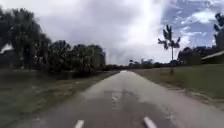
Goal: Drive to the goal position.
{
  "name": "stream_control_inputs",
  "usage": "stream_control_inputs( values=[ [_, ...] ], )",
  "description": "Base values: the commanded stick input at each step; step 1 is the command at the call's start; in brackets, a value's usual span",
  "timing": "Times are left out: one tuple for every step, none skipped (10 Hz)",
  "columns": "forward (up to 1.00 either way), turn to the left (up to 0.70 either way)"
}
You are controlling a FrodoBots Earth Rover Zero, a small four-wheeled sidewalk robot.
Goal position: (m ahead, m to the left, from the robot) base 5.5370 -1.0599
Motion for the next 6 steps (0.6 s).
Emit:
stream_control_inputs(
  values=[
    [0.85, 0.0],
    [0.85, 0.0],
    [0.85, 0.0],
    [0.85, 0.0],
    [0.85, 0.0],
    [0.85, 0.0]
  ],
)
